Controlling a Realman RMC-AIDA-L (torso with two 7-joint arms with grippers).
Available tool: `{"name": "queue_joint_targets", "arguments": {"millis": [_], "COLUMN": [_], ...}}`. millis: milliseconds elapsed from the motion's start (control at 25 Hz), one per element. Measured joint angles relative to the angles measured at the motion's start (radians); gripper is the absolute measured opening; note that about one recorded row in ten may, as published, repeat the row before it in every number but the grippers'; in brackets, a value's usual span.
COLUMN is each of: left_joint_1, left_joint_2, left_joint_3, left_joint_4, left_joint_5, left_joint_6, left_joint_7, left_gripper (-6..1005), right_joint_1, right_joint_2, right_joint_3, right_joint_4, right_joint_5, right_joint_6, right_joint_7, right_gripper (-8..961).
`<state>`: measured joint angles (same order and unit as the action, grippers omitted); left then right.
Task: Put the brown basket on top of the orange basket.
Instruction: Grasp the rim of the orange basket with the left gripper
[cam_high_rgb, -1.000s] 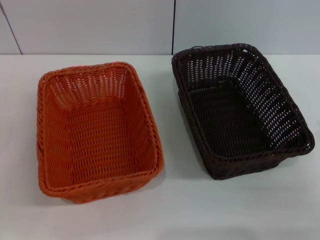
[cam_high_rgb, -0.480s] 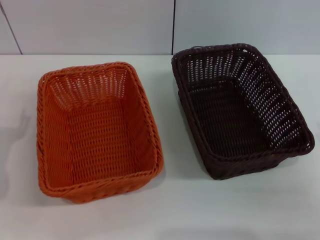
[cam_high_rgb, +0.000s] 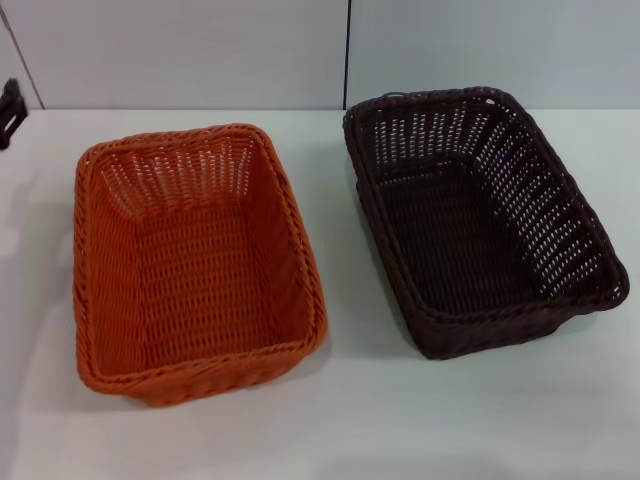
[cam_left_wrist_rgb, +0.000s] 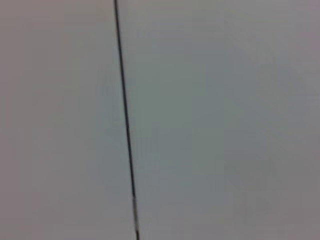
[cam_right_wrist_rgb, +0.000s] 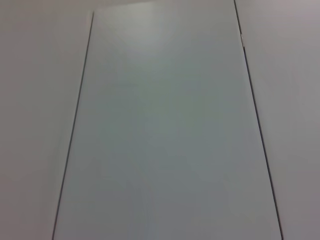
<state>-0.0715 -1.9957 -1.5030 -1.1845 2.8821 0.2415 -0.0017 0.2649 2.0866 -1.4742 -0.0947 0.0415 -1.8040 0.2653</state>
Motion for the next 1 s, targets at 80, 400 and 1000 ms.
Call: {"name": "queue_joint_targets", "arguments": {"millis": [80, 400, 1000], "left_joint_1": [0.016, -0.062, -0.232], "left_joint_2": [0.002, -0.061, -0.064], "left_joint_3": [-0.011, -0.158, -0.243], "left_joint_4": [-0.142, -0.549, -0.615], "left_joint_5": [0.0, 0.005, 0.004], "left_joint_6": [-0.204, -1.065, -1.583], "left_joint_7": [0.002, 0.143, 0.154], "left_gripper": [777, 779, 780], "right_joint_1": [-0.006, -0.007, -0.005], "right_joint_2": [0.0, 0.001, 0.002], "right_joint_3": [0.0, 0.0, -0.003], "right_joint_4": [-0.001, -0.001, -0.004], "right_joint_5": [0.001, 0.001, 0.001], "right_joint_6": [0.0, 0.007, 0.004], "right_joint_7": [0.0, 0.0, 0.0], "right_gripper": [807, 807, 807]}}
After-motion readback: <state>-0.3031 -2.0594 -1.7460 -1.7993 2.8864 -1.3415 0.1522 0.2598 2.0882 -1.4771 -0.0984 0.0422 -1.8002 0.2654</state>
